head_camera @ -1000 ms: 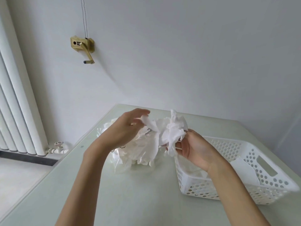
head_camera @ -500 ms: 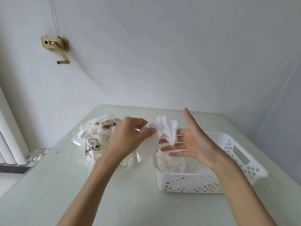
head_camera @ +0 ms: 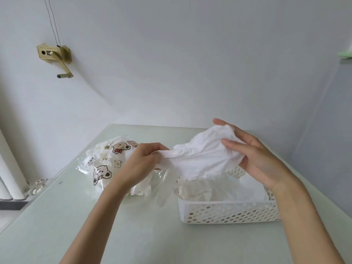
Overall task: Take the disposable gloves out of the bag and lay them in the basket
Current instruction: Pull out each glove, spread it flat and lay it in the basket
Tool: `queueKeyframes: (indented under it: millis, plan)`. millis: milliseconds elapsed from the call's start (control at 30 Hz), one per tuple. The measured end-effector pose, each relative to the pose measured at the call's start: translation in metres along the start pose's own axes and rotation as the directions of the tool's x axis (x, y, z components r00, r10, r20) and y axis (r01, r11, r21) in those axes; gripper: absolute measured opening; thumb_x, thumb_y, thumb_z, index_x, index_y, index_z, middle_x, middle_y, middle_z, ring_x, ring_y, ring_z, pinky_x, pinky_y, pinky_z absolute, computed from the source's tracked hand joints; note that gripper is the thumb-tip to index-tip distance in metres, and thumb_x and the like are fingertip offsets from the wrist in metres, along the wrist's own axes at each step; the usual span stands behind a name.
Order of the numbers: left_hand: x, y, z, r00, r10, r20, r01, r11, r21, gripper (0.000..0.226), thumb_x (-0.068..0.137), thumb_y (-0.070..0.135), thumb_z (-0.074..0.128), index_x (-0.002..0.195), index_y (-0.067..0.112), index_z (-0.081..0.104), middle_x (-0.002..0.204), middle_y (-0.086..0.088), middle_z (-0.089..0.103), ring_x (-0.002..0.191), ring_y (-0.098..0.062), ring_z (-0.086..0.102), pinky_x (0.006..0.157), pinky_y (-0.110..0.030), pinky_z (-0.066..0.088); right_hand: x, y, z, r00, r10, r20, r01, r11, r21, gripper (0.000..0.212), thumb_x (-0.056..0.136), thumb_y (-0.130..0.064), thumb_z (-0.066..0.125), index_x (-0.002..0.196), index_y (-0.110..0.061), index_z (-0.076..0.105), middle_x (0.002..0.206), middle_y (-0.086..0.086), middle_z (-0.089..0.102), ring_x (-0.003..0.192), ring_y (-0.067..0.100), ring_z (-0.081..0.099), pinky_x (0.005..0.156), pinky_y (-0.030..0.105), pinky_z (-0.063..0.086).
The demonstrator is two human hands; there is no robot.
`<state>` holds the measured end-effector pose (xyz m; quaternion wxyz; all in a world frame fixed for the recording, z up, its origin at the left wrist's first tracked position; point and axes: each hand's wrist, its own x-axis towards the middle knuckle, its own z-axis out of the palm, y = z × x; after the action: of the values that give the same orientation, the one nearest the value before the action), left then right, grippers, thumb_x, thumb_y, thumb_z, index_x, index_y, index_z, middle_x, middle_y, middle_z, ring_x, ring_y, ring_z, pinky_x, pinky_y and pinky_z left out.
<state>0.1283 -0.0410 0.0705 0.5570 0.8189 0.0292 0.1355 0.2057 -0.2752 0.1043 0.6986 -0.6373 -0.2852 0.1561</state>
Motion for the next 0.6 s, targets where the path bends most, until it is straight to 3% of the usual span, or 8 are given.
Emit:
queueKeyframes:
  millis: [67,133,200,267,367,467,533,600]
  plan:
    - [0.001,-0.001,-0.001,0.996,0.019,-0.087,-0.015,0.998,0.055,0.037,0.083,-0.003,0.041,0.082,0.024,0.066,0.086,0.004,0.067,0.069,-0.006,0.054,0.064,-0.023,0.040,-0.005,-0.003,-0.007,0.997,0.046,0.067,-0.043,0.998,-0.043,0.041,0.090,-0.013,0.053,0.122,-0.036,0.063,0.121,-0.003,0.067,0.112,0.012,0.063,0.090,0.022,0.049]
    - [-0.001,0.006,-0.002,0.992,0.074,-0.102,-0.067,0.995,0.073,0.035,0.077,0.014,0.049,0.104,0.033,0.060,0.121,0.015,0.058,0.092,0.005,0.053,0.077,-0.021,0.039,-0.010,-0.006,-0.013,0.992,0.071,0.100,-0.056,0.988,-0.145,0.038,0.091,-0.018,0.052,0.121,-0.038,0.063,0.121,-0.001,0.067,0.114,0.014,0.062,0.090,0.022,0.049]
    - [-0.005,0.021,0.004,0.992,0.120,0.027,-0.121,0.993,0.013,0.050,0.081,0.030,0.056,0.129,0.040,0.047,0.143,0.027,0.037,0.116,0.009,0.041,0.087,-0.015,0.034,-0.015,-0.009,-0.015,0.980,0.090,0.176,-0.045,0.968,-0.246,0.037,0.088,-0.023,0.054,0.119,-0.041,0.064,0.114,-0.004,0.069,0.111,0.014,0.063,0.088,0.021,0.050]
    - [-0.003,0.036,0.019,0.962,0.111,0.248,-0.104,0.994,-0.042,0.066,0.082,0.053,0.061,0.142,0.045,0.033,0.148,0.031,0.028,0.130,0.008,0.030,0.097,-0.016,0.034,-0.019,-0.014,-0.013,0.964,0.086,0.253,-0.004,0.952,-0.306,0.038,0.087,-0.024,0.054,0.119,-0.042,0.063,0.109,-0.004,0.068,0.108,0.013,0.064,0.085,0.019,0.050]
    - [0.014,0.042,0.043,0.866,0.095,0.491,-0.114,0.993,0.010,0.064,0.083,0.064,0.056,0.137,0.030,0.047,0.131,0.017,0.057,0.121,0.001,0.051,0.106,-0.030,0.037,-0.025,-0.022,-0.011,0.956,0.023,0.291,0.087,0.929,-0.360,0.042,0.087,-0.014,0.055,0.122,-0.036,0.061,0.110,-0.011,0.068,0.106,0.006,0.063,0.083,0.016,0.050]
    - [0.026,0.042,0.050,0.807,0.076,0.586,-0.110,0.994,0.024,0.040,0.095,0.046,0.052,0.096,0.008,0.066,0.084,0.005,0.065,0.078,-0.007,0.060,0.083,-0.024,0.044,-0.028,-0.024,-0.020,0.974,0.037,0.222,0.065,0.899,-0.434,0.047,0.086,-0.007,0.059,0.125,-0.033,0.058,0.097,-0.011,0.070,0.096,0.007,0.066,0.082,0.018,0.052]
    - [0.028,0.042,0.050,0.791,0.070,0.608,-0.110,0.994,0.029,0.030,0.094,0.037,0.057,0.085,0.011,0.070,0.072,0.005,0.061,0.066,-0.007,0.054,0.069,-0.018,0.043,-0.027,-0.021,-0.031,0.979,0.118,0.166,-0.029,0.888,-0.459,0.048,0.089,-0.003,0.058,0.127,-0.032,0.053,0.103,-0.003,0.072,0.099,0.016,0.067,0.088,0.028,0.054]
    - [0.029,0.043,0.051,0.824,0.072,0.563,-0.122,0.991,0.052,0.024,0.091,0.032,0.063,0.084,0.010,0.070,0.069,0.005,0.061,0.061,-0.008,0.053,0.061,-0.016,0.043,-0.026,-0.019,-0.037,0.970,0.207,0.127,-0.122,0.867,-0.483,0.044,0.092,-0.007,0.055,0.129,-0.031,0.049,0.112,-0.002,0.070,0.106,0.017,0.066,0.096,0.037,0.051]
